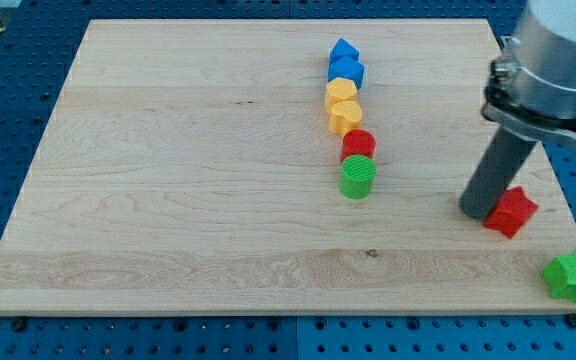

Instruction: Move red star towards green star

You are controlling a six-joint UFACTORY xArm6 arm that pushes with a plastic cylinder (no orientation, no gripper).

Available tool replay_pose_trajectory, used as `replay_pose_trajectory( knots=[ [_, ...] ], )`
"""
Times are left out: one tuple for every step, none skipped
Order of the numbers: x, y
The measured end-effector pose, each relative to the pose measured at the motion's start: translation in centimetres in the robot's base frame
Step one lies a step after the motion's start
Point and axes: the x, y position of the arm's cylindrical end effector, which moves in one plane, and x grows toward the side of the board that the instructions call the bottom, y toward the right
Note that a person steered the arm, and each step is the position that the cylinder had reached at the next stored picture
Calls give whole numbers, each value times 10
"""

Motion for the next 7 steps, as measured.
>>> replay_pose_trajectory(
  knots=[
    [0,22],
    [-21,22],
    [-21,28],
    [0,29],
    [-7,29],
    [-46,46],
    [-24,51]
  ],
)
